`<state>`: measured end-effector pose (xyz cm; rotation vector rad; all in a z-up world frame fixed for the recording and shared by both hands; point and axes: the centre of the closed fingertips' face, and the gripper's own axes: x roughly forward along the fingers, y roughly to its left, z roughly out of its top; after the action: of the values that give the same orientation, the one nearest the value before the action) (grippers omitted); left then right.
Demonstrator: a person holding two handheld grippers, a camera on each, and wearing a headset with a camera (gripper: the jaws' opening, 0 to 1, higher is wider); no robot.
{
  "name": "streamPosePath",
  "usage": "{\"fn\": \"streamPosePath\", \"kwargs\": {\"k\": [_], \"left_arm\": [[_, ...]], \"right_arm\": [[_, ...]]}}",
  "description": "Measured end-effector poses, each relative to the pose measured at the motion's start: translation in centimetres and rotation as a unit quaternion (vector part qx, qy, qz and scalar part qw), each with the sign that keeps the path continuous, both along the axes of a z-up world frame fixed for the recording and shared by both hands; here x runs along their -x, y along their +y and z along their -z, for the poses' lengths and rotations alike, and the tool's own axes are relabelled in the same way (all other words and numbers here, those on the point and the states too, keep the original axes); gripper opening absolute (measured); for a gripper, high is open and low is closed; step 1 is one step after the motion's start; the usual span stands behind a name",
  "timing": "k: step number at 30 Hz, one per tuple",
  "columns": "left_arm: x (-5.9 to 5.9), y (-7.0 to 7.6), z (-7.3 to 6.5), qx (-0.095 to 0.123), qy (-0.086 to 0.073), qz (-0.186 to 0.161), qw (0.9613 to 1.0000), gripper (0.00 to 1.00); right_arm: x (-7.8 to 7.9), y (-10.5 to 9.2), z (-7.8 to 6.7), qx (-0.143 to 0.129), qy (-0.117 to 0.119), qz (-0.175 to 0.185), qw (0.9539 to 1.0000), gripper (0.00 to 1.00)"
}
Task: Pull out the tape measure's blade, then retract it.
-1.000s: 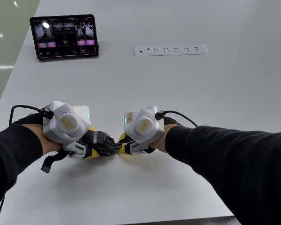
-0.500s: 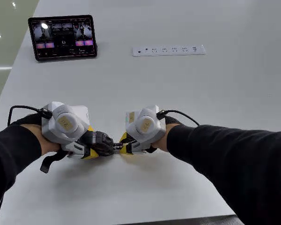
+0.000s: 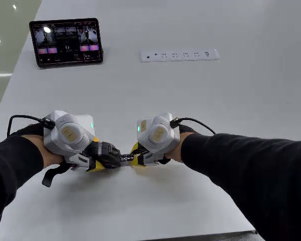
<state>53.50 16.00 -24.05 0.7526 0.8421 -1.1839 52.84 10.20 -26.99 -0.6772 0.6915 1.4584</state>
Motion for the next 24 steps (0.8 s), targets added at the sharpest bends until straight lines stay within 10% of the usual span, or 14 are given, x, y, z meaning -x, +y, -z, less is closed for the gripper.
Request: {"fn": "streamPosePath", "kwargs": {"k": [24], "left_arm": [[0.0, 0.0, 0.0, -0.003, 0.0, 0.003, 1.0, 0.32]], "right_arm": [[-0.2, -1.7, -0.1, 0.007, 0.008, 0.004, 0.9999, 0.09]]}}
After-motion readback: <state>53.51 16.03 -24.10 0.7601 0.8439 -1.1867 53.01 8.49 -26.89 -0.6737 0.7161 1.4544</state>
